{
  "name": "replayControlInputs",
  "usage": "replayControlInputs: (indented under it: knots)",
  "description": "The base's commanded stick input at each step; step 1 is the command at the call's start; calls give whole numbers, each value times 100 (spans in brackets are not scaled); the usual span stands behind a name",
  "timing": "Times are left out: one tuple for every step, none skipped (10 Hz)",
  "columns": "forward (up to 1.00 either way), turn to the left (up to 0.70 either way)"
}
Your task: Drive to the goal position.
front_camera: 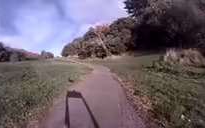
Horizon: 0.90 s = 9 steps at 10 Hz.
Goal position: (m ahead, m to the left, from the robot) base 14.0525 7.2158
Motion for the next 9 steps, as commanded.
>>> replayControlInputs:
  knots:
    - [70,0]
    - [70,0]
    - [70,0]
    - [70,0]
    - [70,0]
    - [70,0]
    - [70,0]
    - [70,0]
    - [70,0]
